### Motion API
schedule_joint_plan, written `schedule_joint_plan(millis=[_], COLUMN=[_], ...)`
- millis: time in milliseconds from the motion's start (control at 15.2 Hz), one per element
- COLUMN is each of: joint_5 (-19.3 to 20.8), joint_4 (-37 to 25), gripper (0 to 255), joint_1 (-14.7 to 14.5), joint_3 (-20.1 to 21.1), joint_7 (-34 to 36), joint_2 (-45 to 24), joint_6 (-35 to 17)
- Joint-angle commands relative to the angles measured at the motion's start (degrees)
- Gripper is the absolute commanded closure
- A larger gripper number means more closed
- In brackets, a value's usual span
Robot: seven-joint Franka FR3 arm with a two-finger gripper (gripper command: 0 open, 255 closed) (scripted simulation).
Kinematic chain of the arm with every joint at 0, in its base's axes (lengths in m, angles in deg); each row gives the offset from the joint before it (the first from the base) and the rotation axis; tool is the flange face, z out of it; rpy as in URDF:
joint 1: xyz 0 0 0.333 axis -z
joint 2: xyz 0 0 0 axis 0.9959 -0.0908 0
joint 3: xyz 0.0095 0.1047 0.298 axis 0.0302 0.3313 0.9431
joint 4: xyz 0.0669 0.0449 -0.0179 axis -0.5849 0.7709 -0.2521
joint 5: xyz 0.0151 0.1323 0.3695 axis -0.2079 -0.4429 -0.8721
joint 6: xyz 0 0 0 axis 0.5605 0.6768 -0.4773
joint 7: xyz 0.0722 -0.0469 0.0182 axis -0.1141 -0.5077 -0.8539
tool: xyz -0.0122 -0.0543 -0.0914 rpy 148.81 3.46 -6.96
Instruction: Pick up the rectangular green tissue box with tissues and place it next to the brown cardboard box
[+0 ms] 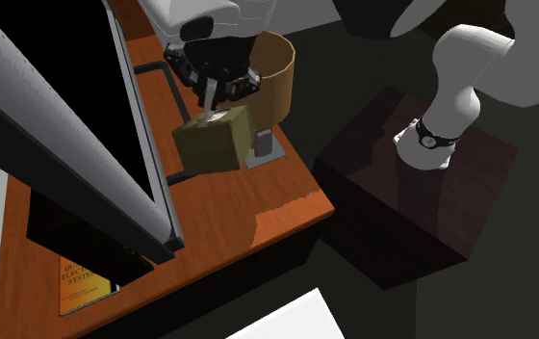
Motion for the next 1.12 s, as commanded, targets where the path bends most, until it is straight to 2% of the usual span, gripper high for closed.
schedule_joint_plan(millis=[0,660,1056], joint_5=[-0.16,-1.25,-0.41], joint_4=[-1.27,-9.28,-1.2], gripper=[255,255,255], joint_1=[-0.05,-0.17,2.97], joint_3=[0.05,0.19,-2.92], joint_7=[-0.48,-2.96,-8.37], joint_2=[0.28,-0.21,6.54], joint_6=[1.49,8.68,5.17])
